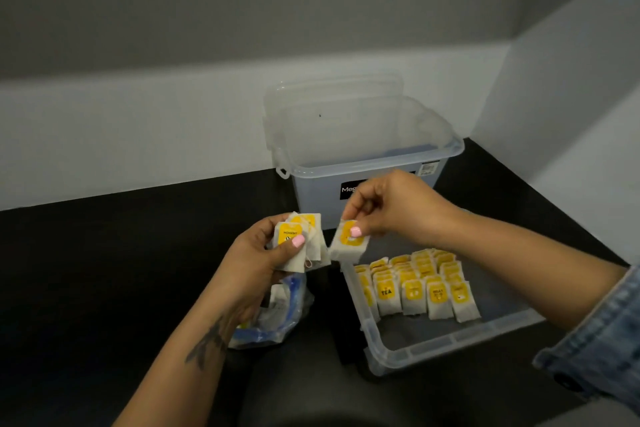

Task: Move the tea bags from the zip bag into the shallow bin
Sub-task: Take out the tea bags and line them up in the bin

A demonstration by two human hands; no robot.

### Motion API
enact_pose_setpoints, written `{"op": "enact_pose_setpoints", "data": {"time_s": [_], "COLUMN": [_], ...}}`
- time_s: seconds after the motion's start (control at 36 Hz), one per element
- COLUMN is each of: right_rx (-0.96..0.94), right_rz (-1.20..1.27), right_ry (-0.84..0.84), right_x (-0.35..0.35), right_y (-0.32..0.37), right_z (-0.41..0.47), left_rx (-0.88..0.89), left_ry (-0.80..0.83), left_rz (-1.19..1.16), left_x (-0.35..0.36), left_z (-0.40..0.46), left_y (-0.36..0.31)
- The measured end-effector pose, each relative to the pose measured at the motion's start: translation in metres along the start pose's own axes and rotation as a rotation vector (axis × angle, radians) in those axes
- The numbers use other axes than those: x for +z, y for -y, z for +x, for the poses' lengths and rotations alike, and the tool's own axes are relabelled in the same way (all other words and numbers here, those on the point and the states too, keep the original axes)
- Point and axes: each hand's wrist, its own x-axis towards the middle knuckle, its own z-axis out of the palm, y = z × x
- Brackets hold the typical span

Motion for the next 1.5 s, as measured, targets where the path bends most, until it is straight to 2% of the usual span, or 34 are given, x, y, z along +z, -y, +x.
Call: {"op": "enact_pose_setpoints", "data": {"time_s": [0.25, 0.44, 0.56, 0.89, 1.17, 1.25, 1.31, 1.39, 1.5], "right_rx": [0.123, 0.18, 0.209, 0.15, 0.169, 0.16, 0.141, 0.116, 0.11], "right_rz": [-0.417, -0.591, -0.601, -0.704, -0.659, -0.623, -0.514, -0.215, 0.083], "right_ry": [0.219, 0.344, 0.402, 0.277, 0.278, 0.222, 0.142, 0.055, 0.082], "right_x": [-0.02, 0.001, 0.01, 0.025, 0.023, 0.014, 0.006, -0.002, -0.004], "right_y": [-0.048, -0.089, -0.101, -0.124, -0.123, -0.114, -0.104, -0.079, -0.043], "right_z": [-0.027, -0.027, -0.024, -0.021, -0.023, -0.023, -0.02, -0.014, -0.005], "left_rx": [0.012, 0.005, -0.003, -0.028, -0.034, -0.039, -0.042, -0.049, -0.036], "left_ry": [-0.032, -0.058, -0.069, -0.08, -0.055, -0.041, -0.023, 0.012, 0.082], "left_rz": [-0.061, -0.083, -0.106, -0.042, -0.04, -0.044, -0.044, -0.05, -0.026], "left_x": [0.006, 0.012, 0.016, 0.019, 0.025, 0.028, 0.029, 0.032, 0.039], "left_z": [0.003, 0.003, 0.002, 0.005, 0.005, 0.005, 0.004, 0.003, 0.001], "left_y": [0.0, 0.001, 0.0, 0.005, 0.005, 0.005, 0.004, 0.003, 0.002]}}
